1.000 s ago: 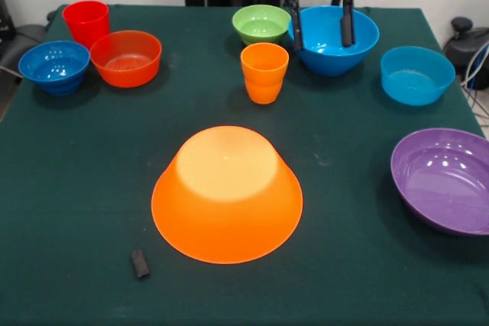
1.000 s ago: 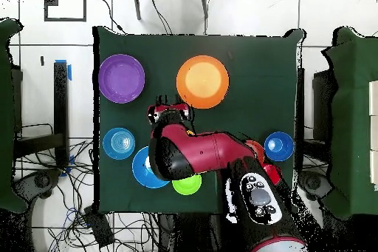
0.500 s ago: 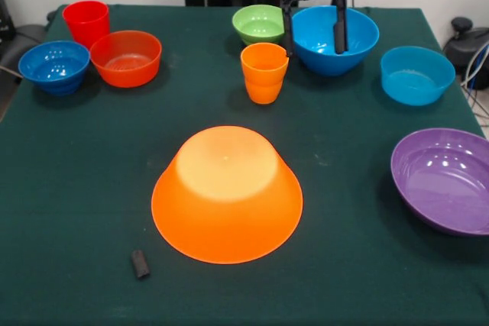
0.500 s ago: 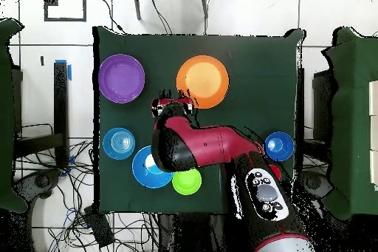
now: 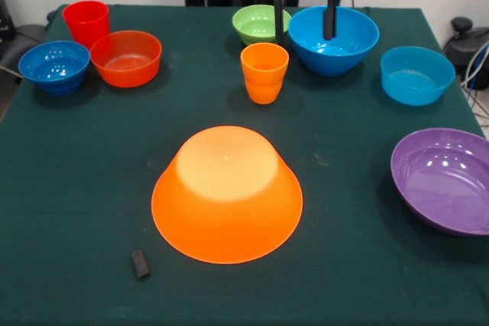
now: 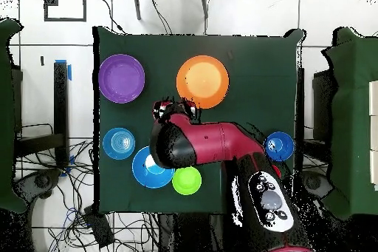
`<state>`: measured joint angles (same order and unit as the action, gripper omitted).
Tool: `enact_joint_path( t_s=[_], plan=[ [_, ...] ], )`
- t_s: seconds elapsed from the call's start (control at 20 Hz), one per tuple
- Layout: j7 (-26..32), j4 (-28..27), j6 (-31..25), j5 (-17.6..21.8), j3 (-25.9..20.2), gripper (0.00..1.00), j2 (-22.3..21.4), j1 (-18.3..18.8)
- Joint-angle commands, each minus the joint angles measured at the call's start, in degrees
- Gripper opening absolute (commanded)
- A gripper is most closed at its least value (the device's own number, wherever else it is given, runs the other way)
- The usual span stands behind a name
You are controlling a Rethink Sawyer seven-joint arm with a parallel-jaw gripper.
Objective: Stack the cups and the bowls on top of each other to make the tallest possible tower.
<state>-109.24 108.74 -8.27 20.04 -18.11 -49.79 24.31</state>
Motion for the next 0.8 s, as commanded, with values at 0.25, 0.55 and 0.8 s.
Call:
enact_joint_path(
  t_s=[0.25, 0.55, 0.8],
  plan=[
    [-2.22, 6.73, -5.07, 2.02, -1.47, 1.0, 0.11, 0.22],
    [-2.95, 7.59, -4.55, 1.94, -0.73, 1.0, -0.38, -0.27],
    [-3.12, 10.68, -2.57, 2.39, -1.26, 1.0, -1.79, 1.14]
  ],
)
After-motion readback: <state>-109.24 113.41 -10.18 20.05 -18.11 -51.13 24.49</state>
